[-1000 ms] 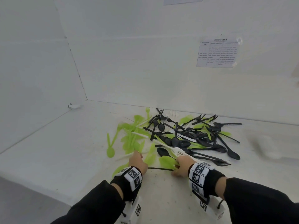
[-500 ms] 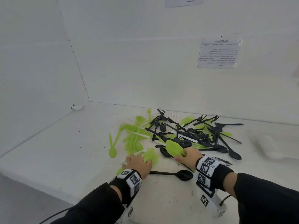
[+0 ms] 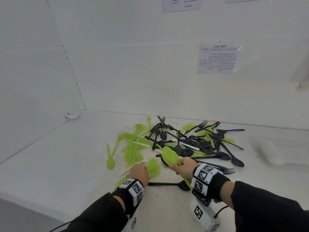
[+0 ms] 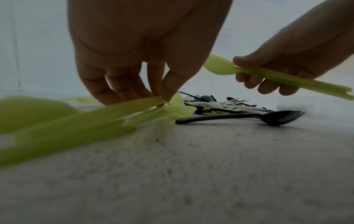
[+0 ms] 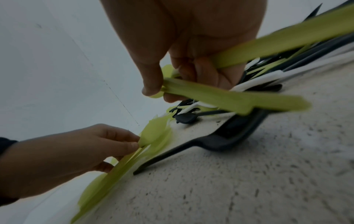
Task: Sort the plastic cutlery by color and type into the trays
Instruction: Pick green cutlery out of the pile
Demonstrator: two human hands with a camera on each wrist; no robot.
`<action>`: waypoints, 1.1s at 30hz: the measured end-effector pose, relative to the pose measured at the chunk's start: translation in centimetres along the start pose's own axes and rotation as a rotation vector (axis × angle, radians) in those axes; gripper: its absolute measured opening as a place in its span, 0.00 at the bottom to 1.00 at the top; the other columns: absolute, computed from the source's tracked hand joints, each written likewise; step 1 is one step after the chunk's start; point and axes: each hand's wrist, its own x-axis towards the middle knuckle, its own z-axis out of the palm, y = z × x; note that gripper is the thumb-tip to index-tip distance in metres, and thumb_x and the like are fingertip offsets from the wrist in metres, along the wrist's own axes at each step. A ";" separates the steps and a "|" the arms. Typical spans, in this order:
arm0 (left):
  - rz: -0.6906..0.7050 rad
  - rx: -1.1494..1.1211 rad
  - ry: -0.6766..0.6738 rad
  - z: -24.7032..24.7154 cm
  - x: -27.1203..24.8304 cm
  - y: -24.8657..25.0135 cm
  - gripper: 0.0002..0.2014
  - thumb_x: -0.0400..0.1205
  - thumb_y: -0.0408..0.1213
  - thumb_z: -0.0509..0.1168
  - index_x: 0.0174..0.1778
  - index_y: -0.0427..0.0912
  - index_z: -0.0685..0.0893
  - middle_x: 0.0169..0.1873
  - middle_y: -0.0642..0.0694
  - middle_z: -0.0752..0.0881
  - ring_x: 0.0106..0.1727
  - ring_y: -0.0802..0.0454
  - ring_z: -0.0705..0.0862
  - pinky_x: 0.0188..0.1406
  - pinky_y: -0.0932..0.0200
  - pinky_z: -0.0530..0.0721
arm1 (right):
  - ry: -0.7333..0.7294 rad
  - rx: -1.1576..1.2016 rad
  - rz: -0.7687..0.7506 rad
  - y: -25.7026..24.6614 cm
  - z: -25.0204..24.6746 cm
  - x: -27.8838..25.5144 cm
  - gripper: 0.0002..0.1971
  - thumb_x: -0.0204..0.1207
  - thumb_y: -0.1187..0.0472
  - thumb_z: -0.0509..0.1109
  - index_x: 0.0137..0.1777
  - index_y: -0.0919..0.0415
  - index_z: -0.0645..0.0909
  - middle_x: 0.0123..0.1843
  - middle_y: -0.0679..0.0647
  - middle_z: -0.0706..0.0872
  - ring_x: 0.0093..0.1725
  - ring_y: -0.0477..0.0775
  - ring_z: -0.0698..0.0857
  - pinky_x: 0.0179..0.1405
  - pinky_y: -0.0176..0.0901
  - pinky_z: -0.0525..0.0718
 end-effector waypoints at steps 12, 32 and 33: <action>-0.004 -0.002 -0.108 1.0 0.6 0.6 0.16 0.83 0.36 0.57 0.67 0.37 0.74 0.66 0.40 0.77 0.67 0.44 0.78 0.62 0.57 0.77 | -0.014 0.218 0.111 -0.6 1.4 2.0 0.15 0.81 0.50 0.61 0.41 0.62 0.71 0.33 0.54 0.76 0.26 0.50 0.73 0.32 0.44 0.74; -0.083 -1.058 -0.128 -2.1 -0.6 5.3 0.13 0.83 0.25 0.58 0.32 0.38 0.70 0.28 0.41 0.73 0.28 0.48 0.74 0.25 0.58 0.75 | 0.167 0.500 0.052 -5.2 3.0 3.0 0.13 0.83 0.58 0.56 0.38 0.62 0.70 0.33 0.56 0.75 0.38 0.58 0.77 0.38 0.46 0.76; -0.085 -1.078 -0.145 -2.1 -0.9 5.3 0.13 0.83 0.25 0.57 0.32 0.39 0.71 0.28 0.41 0.74 0.29 0.47 0.75 0.27 0.57 0.77 | 0.174 0.502 0.046 -5.2 2.8 2.8 0.12 0.83 0.57 0.56 0.39 0.62 0.71 0.34 0.57 0.76 0.36 0.58 0.77 0.40 0.48 0.76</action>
